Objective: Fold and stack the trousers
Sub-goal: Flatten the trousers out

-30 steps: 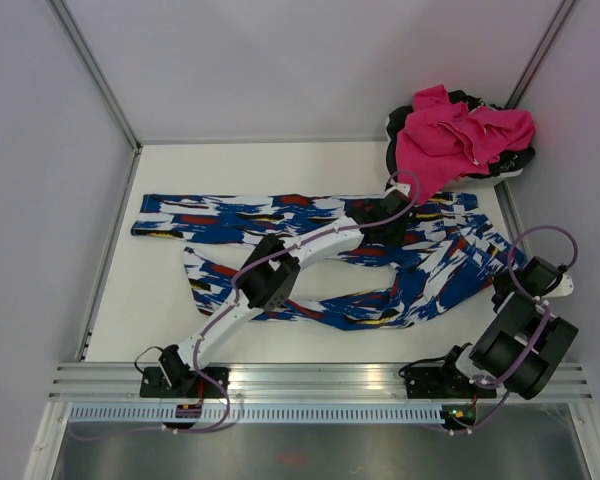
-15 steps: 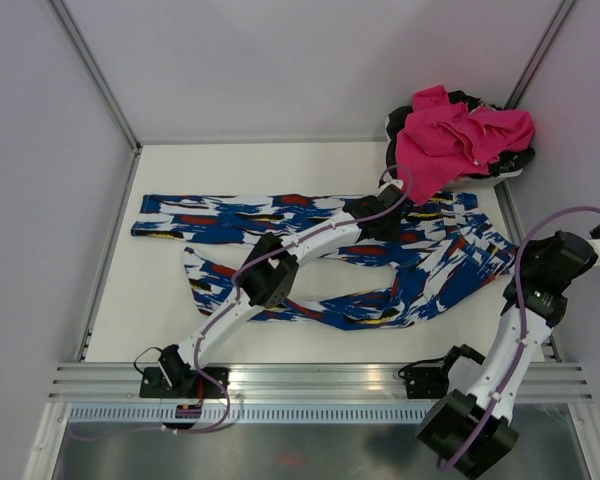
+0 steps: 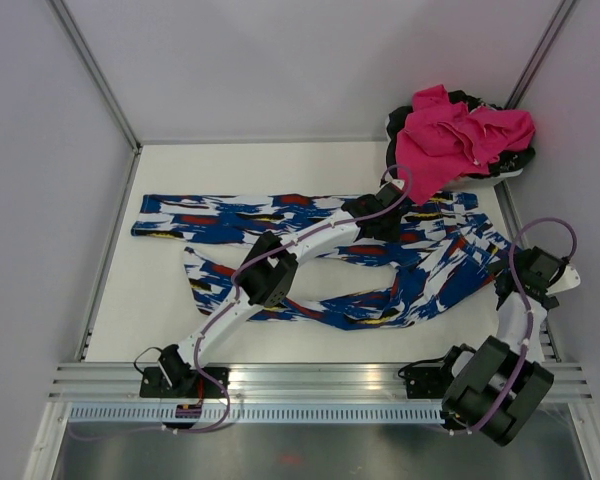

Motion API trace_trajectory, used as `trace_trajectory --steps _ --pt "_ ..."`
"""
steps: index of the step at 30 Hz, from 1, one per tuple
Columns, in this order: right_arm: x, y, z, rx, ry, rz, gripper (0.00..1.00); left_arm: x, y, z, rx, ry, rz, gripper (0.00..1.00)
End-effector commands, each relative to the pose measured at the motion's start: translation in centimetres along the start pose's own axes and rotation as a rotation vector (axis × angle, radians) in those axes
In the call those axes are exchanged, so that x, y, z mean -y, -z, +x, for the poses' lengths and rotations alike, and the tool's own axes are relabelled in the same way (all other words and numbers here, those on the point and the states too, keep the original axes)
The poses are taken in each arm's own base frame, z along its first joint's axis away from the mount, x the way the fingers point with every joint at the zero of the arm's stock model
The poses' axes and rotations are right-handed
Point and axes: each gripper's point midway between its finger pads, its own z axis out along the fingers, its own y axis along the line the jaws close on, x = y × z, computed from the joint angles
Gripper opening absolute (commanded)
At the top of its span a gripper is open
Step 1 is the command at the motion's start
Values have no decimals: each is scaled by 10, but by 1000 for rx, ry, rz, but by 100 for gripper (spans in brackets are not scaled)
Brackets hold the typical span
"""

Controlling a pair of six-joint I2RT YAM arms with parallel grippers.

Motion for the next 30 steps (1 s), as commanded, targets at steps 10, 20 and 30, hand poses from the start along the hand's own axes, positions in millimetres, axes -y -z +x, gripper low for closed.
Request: trace_trajectory --steps 10,20,30 --pt "-28 -59 -34 218 -151 -137 96 -11 1 18 -66 -66 -21 31" --pt "-82 -83 -23 92 -179 -396 12 -11 1 16 -63 -66 -17 32" --pt "-47 17 -63 215 4 -184 0 -30 4 6 -64 -32 -61 32"
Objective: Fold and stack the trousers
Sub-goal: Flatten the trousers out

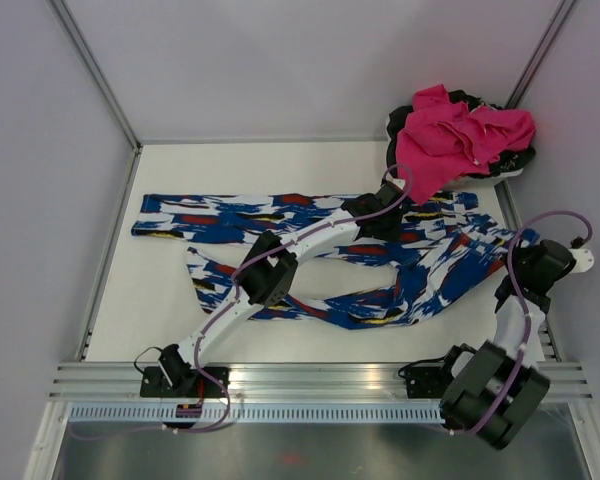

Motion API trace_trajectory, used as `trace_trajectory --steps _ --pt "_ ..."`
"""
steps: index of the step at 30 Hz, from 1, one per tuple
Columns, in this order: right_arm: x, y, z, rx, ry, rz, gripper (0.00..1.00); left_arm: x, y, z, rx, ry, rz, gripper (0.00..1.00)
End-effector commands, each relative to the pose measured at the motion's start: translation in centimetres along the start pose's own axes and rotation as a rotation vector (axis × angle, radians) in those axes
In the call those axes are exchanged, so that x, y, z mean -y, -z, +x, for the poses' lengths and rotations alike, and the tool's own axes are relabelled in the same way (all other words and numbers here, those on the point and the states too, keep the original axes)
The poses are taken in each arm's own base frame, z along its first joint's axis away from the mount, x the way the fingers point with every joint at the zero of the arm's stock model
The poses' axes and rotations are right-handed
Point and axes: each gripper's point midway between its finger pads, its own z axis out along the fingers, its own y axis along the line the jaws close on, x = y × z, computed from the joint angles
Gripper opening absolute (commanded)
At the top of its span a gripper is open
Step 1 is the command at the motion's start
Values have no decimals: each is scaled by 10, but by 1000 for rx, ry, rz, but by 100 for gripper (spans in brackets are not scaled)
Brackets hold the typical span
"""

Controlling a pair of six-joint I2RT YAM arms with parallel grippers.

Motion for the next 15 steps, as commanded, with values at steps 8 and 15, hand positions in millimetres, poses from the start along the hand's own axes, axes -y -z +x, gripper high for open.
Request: trace_trajectory --steps 8,15 --pt "10 109 -52 55 150 267 0 -26 7 16 -111 -65 -34 32" --pt "25 128 -10 -76 116 300 30 -37 13 18 -123 -115 -81 32"
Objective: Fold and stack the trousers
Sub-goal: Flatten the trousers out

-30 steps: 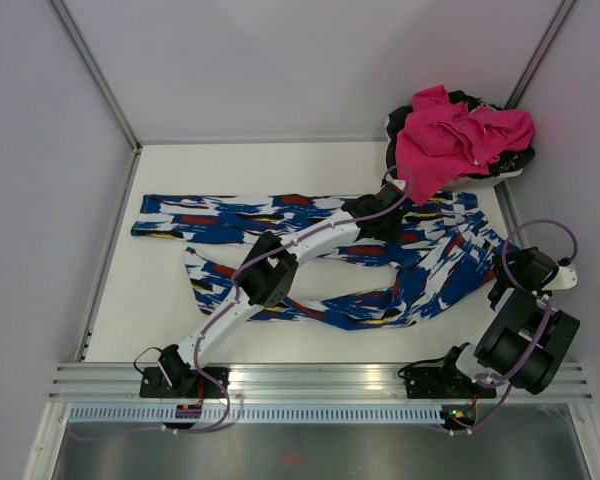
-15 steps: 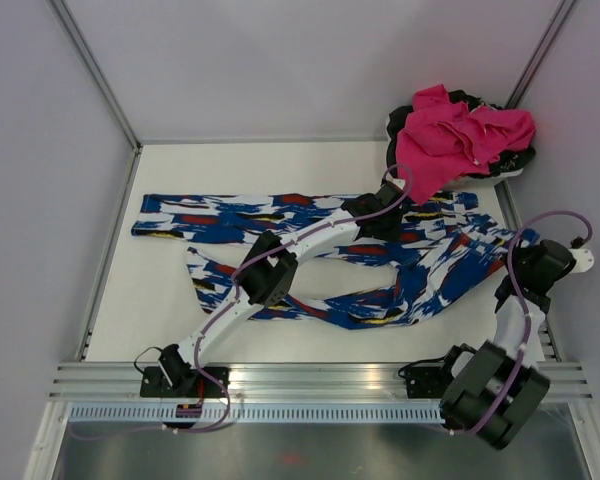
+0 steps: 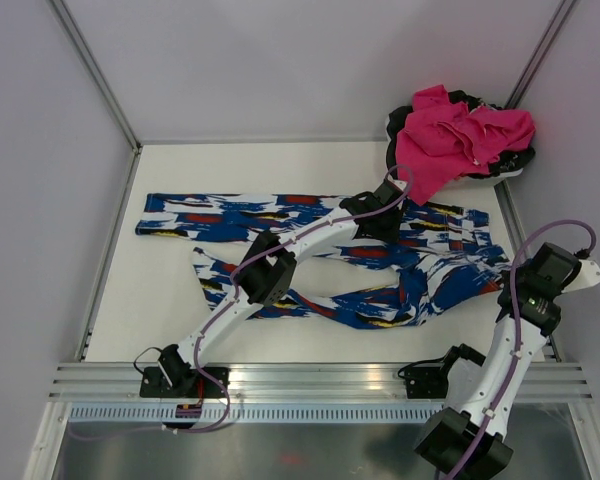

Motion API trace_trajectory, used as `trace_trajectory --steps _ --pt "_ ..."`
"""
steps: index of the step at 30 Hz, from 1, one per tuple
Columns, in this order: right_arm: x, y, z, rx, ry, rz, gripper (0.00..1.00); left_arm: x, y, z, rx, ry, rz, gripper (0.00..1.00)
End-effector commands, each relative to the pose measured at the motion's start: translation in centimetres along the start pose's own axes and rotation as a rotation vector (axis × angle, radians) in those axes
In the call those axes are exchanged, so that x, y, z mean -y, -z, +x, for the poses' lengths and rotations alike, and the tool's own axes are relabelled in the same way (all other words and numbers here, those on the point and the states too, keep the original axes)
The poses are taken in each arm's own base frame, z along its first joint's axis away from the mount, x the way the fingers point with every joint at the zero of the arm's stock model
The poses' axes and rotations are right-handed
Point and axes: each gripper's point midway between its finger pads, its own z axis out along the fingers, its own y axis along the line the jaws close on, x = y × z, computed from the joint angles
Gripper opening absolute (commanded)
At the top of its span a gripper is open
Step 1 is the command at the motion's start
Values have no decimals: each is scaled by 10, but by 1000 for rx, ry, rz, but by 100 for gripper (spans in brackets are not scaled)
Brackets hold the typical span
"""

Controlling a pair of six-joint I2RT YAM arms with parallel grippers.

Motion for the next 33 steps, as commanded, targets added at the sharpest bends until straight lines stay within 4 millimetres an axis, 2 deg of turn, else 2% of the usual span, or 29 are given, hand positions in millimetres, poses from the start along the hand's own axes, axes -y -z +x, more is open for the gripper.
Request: trace_trajectory --steps 1,3,4,5,6,8,10,13,15,16,18,19,21,22,24,25,26,27,28,29,30,31,32,33 --pt "5 8 25 -98 0 -5 59 -35 10 16 -83 -65 -117 32" --pt "-4 1 39 -144 -55 -55 93 -34 11 18 -92 -66 -109 32" --pt "-9 0 41 -154 -70 -73 98 -34 11 20 -96 -73 -106 32" --pt "-22 1 38 -158 -87 -136 98 -35 12 21 -100 -74 -105 32" --pt "-25 1 33 -142 -97 -143 98 -33 16 18 -96 -79 -103 31" --pt "-23 0 20 -84 -96 -125 98 -33 20 17 -97 -97 -101 31" --pt "-10 -6 6 -5 -100 -46 98 -30 27 11 -86 -111 -94 31" --pt "0 -22 10 2 -114 10 98 -23 39 0 -63 -125 -78 32" --pt "11 -38 23 -22 -128 56 98 -20 46 -4 -58 -131 -74 31" --pt "12 -43 27 -31 -129 60 98 -15 57 -12 -41 -141 -65 31" --pt "22 -54 39 -58 -133 96 98 -15 67 -10 -50 -152 -68 31" --pt "26 -59 43 -52 -142 103 98 -13 80 -11 -47 -155 -66 31" --pt "32 -63 41 -18 -159 123 98 -12 94 -14 -32 -156 -60 31" --pt "30 -67 38 9 -167 102 98 -9 110 -13 -28 -157 -51 31" --pt "24 -70 31 48 -173 58 97 -1 126 -17 -6 -153 -13 32" --pt "19 -71 27 60 -176 31 95 -3 130 -7 -26 -153 -12 32" --pt "15 -73 20 87 -166 9 94 6 150 -15 5 -153 13 33" --pt "13 -75 17 95 -160 3 93 12 159 -15 17 -154 34 34" --pt "11 -75 8 113 -155 3 92 15 161 2 -13 -167 50 37" --pt "12 -79 9 96 -142 16 93 25 181 -2 20 -179 73 39" --pt "13 -82 8 88 -125 27 92 30 186 1 34 -193 85 41" --pt "10 -83 2 92 -123 29 92 32 185 23 4 -215 81 43" --pt "10 -87 5 66 -119 34 92 35 188 30 3 -225 90 46" --pt "7 -88 5 58 -121 24 92 43 196 29 35 -234 118 47"
